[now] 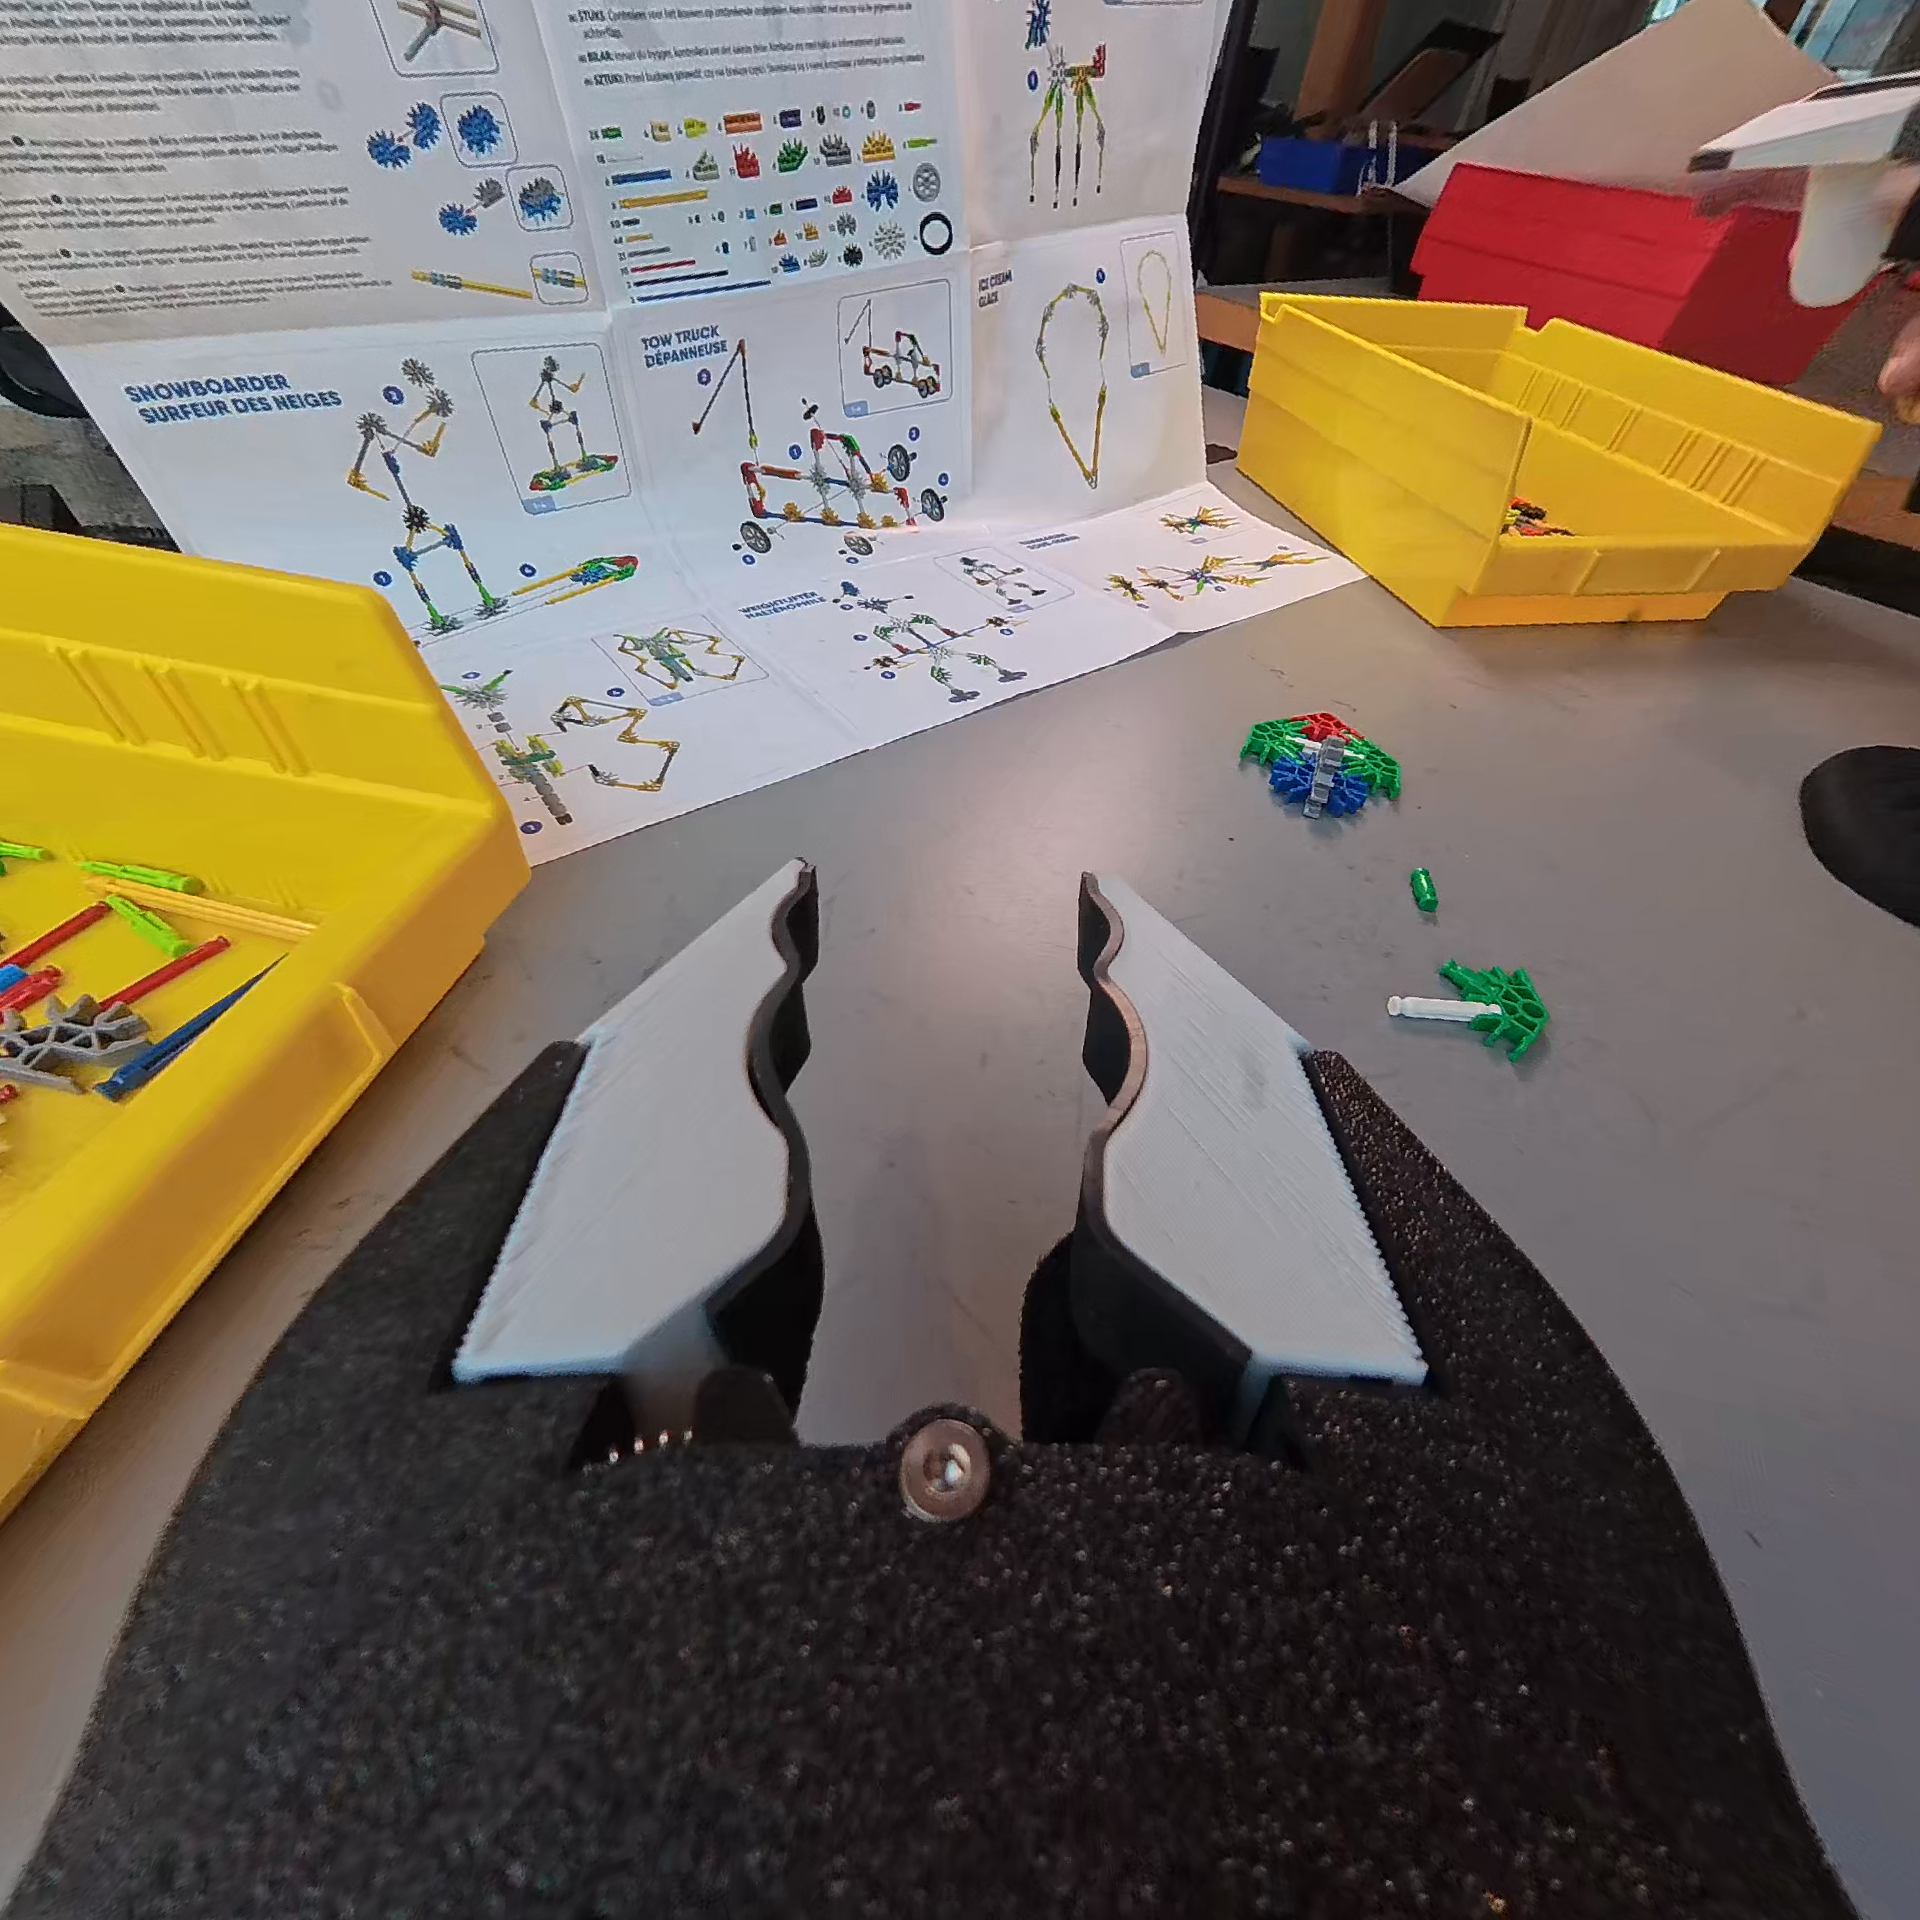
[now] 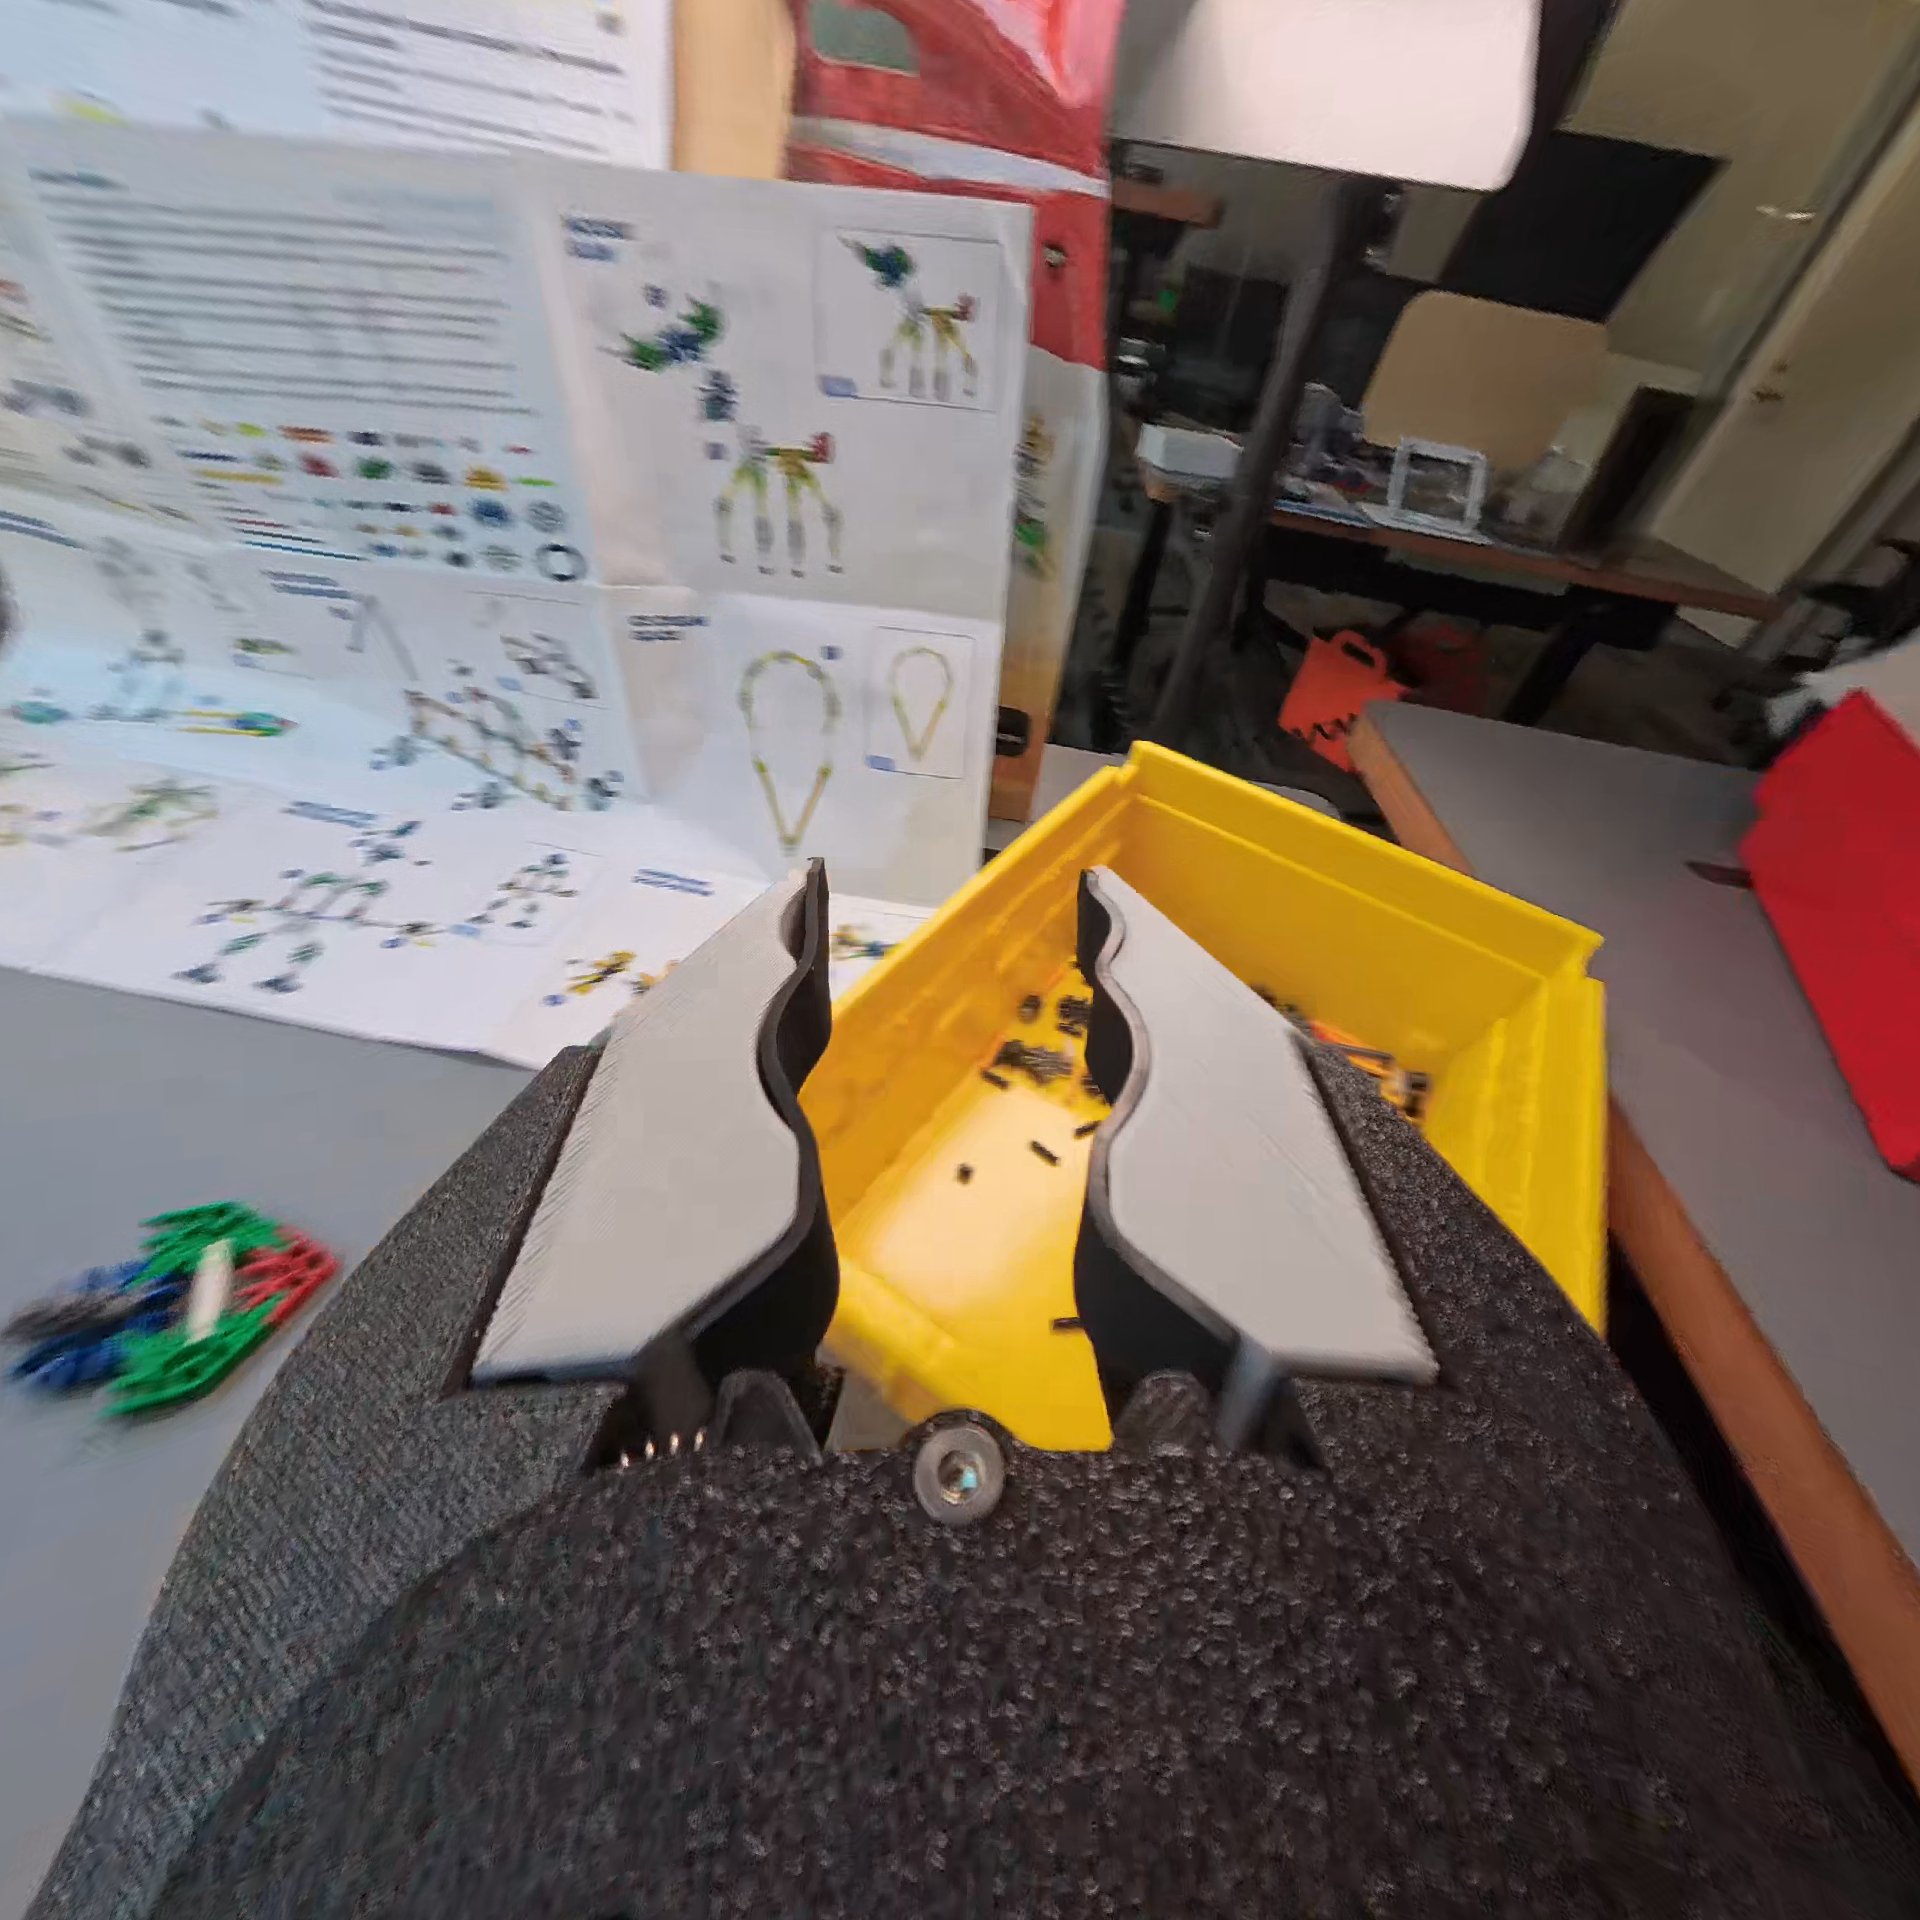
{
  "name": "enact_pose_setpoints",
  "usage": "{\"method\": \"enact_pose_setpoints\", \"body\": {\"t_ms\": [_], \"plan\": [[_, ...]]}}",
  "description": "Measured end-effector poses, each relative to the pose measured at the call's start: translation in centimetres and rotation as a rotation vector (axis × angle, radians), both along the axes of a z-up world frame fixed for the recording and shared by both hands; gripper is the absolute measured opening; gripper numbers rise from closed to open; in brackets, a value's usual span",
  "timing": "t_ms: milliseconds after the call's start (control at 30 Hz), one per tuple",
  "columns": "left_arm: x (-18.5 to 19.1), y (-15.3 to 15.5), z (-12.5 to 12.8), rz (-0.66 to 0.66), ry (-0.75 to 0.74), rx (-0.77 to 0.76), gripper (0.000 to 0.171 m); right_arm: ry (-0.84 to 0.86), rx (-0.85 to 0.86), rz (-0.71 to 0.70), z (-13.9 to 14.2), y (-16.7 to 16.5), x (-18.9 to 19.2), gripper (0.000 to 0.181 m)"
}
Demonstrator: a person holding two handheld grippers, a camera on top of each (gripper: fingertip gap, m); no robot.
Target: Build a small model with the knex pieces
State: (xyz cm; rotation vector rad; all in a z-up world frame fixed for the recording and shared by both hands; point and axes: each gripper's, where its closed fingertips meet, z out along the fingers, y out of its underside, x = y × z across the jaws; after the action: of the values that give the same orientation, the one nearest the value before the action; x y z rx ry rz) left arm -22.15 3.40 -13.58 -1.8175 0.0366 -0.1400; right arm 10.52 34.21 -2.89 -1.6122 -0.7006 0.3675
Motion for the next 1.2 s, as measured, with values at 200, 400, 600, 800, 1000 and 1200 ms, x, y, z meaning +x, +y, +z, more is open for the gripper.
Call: {"method": "enact_pose_setpoints", "body": {"t_ms": [200,400,600,800,1000,1200], "plan": [[0.0,0.0,0.0,0.004,0.007,-0.001,0.049,-0.093,-0.116,0.659,-5.4,-14.5,-7.7,0.037],[0.7,0.1,-0.2,-0.031,0.027,-0.008,0.049,-0.419,-0.177,1.093,-13.9,-23.0,-12.0,0.034],[1.2,0.0,-0.2,-0.055,0.048,-0.005,0.047,-0.56,-0.272,1.208,-17.2,-23.1,-14.0,0.027],[1.5,0.0,-0.2,-0.071,0.044,-0.006,0.047,-0.662,-0.311,1.246,-18.8,-22.7,-14.8,0.022],[1.7,0.0,-0.3,-0.084,0.039,-0.008,0.046,-0.711,-0.307,1.255,-19.4,-23.2,-15.0,0.007],[2.2,-0.1,-0.3,-0.108,0.054,-0.008,0.044,-0.695,-0.287,1.241,-19.0,-23.4,-14.7,0.005]]}}
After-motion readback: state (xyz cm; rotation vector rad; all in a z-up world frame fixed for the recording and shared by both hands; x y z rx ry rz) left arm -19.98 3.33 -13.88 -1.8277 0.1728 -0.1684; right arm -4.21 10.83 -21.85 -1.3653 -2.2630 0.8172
